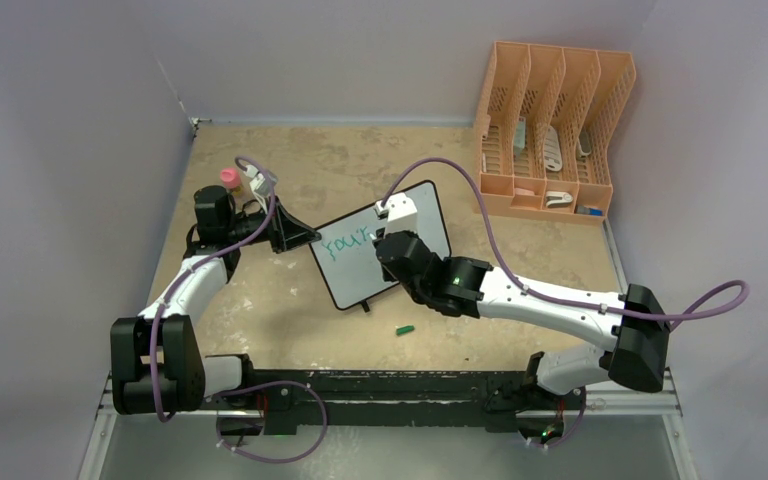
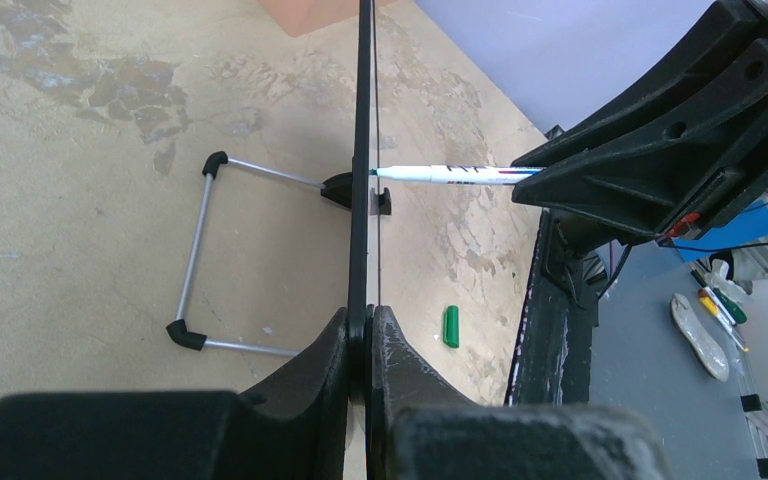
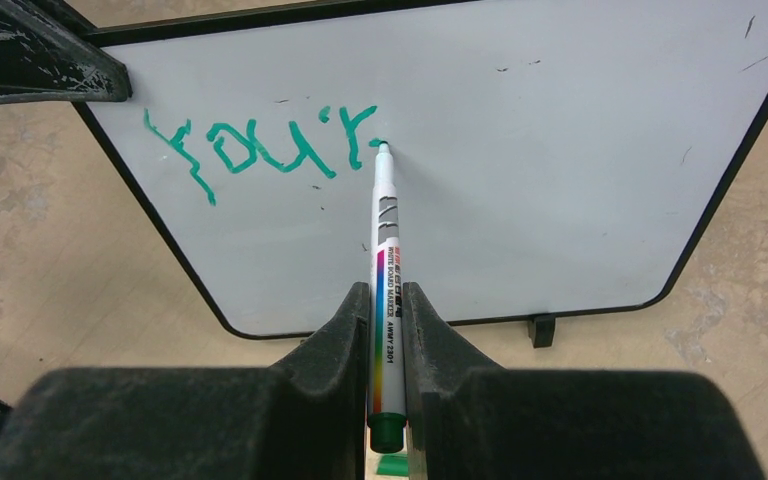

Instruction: Write a sentence on the whiteboard

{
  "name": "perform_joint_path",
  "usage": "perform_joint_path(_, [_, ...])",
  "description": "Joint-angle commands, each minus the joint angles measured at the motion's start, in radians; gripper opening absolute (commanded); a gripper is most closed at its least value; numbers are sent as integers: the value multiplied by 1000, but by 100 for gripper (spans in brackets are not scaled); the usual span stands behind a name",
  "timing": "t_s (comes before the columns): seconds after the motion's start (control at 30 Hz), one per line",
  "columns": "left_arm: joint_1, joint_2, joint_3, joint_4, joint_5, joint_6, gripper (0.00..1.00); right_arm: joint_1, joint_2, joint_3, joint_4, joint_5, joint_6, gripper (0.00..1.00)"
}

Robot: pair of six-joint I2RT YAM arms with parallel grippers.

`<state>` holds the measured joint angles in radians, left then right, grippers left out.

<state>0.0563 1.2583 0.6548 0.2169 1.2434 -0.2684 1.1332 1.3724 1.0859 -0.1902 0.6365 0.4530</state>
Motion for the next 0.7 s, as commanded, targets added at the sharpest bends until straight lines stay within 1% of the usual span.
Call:
perform_joint_path(0.0, [-15,1,25,-11,34,29,0,-16,-12,12,-10,51,15,0])
perform_joint_path(0.47, [-15,0,25,-11,33,29,0,-23,-18,29,-16,99,21,0])
perform_joint_path(0.67, [-13,1,26,-12,32,30,0,-23,-19,35,11,90,-1,0])
